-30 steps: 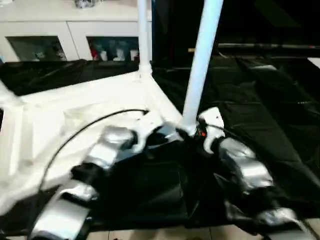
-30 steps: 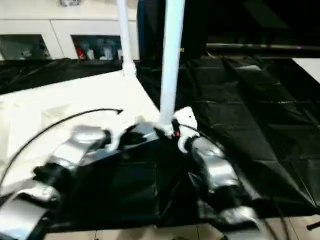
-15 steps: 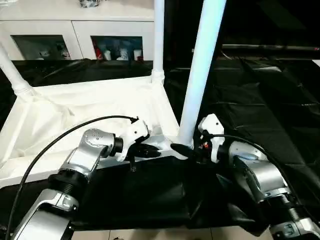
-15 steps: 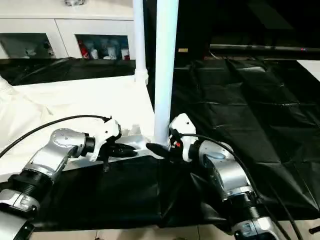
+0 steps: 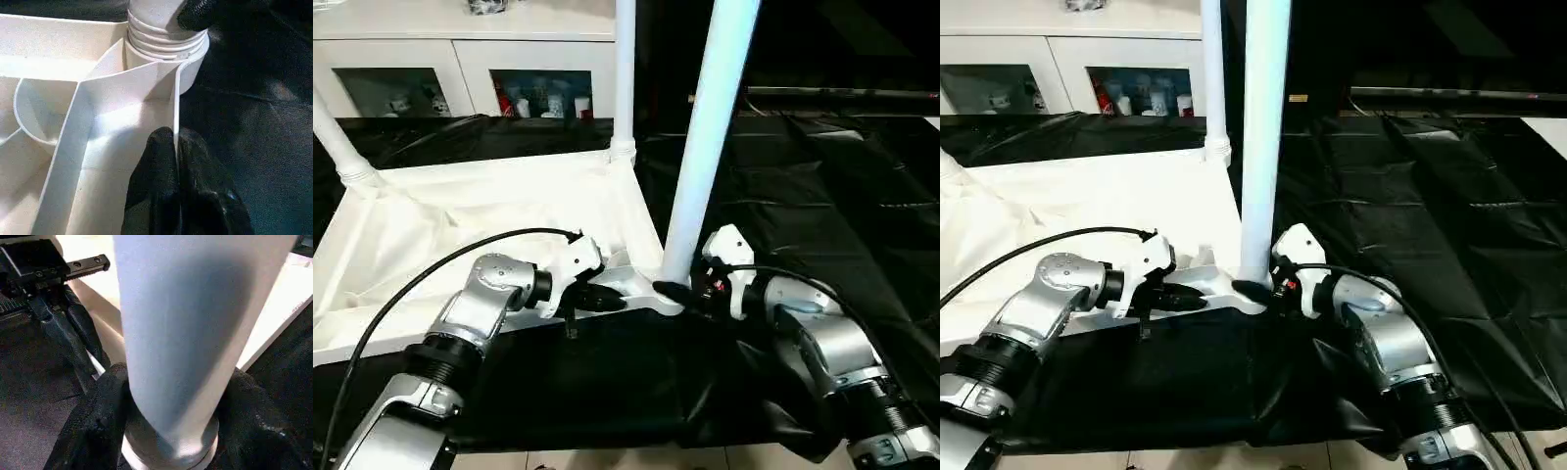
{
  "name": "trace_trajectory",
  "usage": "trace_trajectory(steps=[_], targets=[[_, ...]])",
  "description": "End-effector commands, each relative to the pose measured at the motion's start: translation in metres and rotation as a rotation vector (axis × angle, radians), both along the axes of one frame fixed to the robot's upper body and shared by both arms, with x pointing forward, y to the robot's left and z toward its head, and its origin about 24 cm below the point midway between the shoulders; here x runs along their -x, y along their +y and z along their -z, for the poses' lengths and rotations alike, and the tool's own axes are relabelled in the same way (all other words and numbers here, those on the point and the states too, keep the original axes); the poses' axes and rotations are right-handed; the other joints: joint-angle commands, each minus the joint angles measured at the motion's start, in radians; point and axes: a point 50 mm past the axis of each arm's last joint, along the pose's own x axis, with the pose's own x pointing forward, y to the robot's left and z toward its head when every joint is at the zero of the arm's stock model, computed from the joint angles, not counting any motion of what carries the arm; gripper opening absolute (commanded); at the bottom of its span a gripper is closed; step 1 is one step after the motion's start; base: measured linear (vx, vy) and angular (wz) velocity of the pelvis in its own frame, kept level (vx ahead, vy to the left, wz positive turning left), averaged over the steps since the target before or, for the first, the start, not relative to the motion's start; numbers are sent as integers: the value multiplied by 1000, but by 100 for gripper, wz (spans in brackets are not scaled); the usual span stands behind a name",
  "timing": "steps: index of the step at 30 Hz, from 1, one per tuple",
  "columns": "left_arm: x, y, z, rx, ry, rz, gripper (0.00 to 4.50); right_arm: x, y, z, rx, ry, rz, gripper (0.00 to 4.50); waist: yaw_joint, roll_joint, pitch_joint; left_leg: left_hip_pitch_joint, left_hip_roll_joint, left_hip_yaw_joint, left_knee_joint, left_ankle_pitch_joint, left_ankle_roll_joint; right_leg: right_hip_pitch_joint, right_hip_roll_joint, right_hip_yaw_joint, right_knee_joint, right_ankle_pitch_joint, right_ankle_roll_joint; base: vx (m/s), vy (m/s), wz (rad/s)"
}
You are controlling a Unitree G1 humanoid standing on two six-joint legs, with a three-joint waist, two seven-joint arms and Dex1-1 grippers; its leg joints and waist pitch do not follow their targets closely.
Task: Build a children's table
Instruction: Rotate leg to tighten
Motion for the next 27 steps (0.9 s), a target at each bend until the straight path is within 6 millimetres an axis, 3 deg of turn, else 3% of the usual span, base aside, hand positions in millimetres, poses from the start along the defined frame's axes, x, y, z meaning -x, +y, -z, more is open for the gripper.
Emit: trace_trajectory(steps=[1, 4, 6, 8, 10, 14, 17, 20, 24, 26, 27], targets=[[0, -8, -7, 61, -16, 27, 0, 7, 3, 15, 10, 73, 1, 223, 0, -12, -62, -10, -11, 20, -61, -176, 45, 61, -34, 29, -75, -249, -186, 0, 0, 0], [-4, -14, -7, 69, -30, -10, 0, 5, 3, 23, -50, 108, 109, 213, -1, -10, -61, -8, -10, 20, -62, -185, 42, 59, -34, 29, -76, -254, -186, 0, 0, 0], [-10, -22, -6, 68, -54, -66, 0, 3, 6, 31, -81, 132, 216, 207, -2, -13, -59, -7, -12, 19, -65, -208, 29, 58, -35, 27, -83, -309, -171, 0, 0, 0], [-16, -29, -5, 57, -77, -121, 0, 1, 10, 38, -85, 148, 297, 205, -3, -8, -57, -3, -12, 17, -67, -233, 15, 53, -35, 27, -88, -358, -155, 0, 0, 0], [-20, -37, -5, 51, -90, -157, 0, -2, 15, 42, -73, 153, 364, 204, -5, -9, -55, -1, -14, 18, -67, -255, 7, 49, -34, 27, -92, -390, -143, 0, 0, 0], [-30, -69, -6, 40, -121, -272, 0, -22, 30, 47, -66, 169, 608, 204, -12, -7, -56, -1, -17, 13, -67, -285, -4, 46, -35, 25, -99, -461, -117, 0, 0, 0], [-32, -80, -6, 32, -132, -288, 0, -29, 37, 45, -71, 172, 663, 204, -16, -10, -57, 0, -19, 13, -66, -295, 0, 44, -34, 24, -102, -460, -114, 0, 0, 0], [-32, -90, -5, 21, -152, -287, 0, -37, 48, 38, -80, 133, 657, 204, -14, -10, -61, -5, -18, 15, -65, -267, 13, 49, -35, 25, -97, -389, -129, 0, 0, 0], [-33, -87, -6, 26, -155, -284, 0, -38, 49, 32, -131, 97, 632, 204, -12, -11, -63, -9, -17, 16, -64, -234, 25, 56, -34, 26, -86, -295, -160, 0, 0, 0], [-33, -84, -6, 27, -156, -281, 0, -39, 49, 27, -179, 76, 615, 204, -11, -11, -62, -9, -17, 18, -64, -234, 31, 56, -35, 26, -87, -290, -167, 0, 0, 0], [-33, -82, -5, 29, -155, -275, 0, -40, 47, 24, -208, 68, 598, 239, -11, -12, -62, -8, -17, 18, -64, -239, 34, 57, -35, 26, -87, -301, -167, 0, 0, 0]])
